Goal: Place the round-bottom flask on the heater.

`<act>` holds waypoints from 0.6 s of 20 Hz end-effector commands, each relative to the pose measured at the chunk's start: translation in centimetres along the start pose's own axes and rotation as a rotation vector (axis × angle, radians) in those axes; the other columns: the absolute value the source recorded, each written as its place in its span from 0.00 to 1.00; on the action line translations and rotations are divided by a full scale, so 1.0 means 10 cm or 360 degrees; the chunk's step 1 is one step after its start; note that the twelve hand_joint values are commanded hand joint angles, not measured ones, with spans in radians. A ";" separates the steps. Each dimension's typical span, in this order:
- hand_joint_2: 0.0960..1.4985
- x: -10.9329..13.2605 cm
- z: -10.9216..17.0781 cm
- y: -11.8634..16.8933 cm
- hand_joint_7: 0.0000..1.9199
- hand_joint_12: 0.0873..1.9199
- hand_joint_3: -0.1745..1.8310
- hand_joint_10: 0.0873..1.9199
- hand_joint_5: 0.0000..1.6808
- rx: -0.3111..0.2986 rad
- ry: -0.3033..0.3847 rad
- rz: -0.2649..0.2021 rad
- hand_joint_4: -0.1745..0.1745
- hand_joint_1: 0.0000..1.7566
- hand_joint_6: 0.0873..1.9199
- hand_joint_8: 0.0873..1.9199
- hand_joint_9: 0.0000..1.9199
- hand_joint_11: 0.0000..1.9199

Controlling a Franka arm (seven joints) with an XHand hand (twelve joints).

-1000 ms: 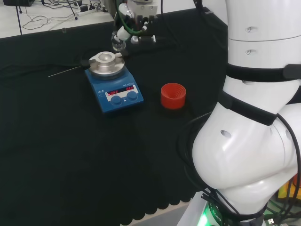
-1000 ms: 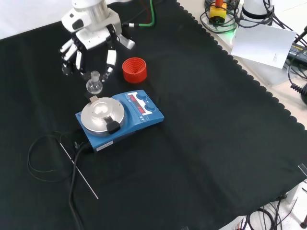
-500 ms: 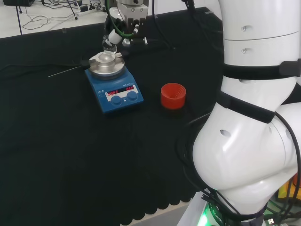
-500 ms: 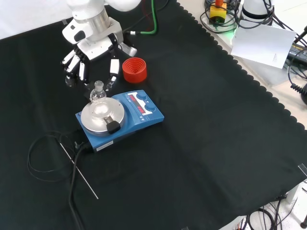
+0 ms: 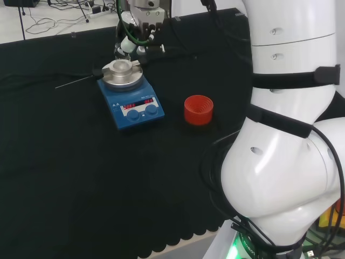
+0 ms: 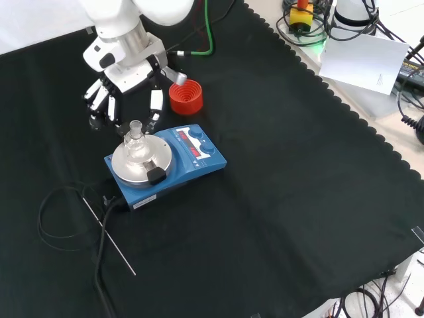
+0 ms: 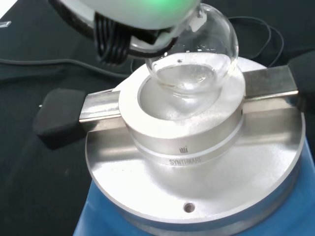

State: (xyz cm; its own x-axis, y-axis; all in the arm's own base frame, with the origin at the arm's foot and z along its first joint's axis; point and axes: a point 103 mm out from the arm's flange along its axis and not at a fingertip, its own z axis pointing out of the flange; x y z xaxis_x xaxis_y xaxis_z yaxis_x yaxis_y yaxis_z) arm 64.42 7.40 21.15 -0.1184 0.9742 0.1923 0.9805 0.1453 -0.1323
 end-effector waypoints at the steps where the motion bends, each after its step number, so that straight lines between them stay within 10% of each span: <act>1: 0.40 -0.01 0.08 0.04 0.19 0.71 0.47 0.28 0.69 0.0033 0.0003 -0.0003 0.49 0.65 0.46 0.33 0.32 0.13; 12: 0.40 -0.06 0.09 0.08 0.19 0.71 0.47 0.29 0.69 0.0037 0.0018 0.0001 0.48 0.65 0.46 0.33 0.32 0.13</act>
State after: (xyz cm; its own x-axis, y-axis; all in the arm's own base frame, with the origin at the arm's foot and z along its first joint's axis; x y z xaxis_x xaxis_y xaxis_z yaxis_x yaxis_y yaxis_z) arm 65.06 7.05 20.00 -0.1150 0.9726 0.2019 0.9771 0.1474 -0.1534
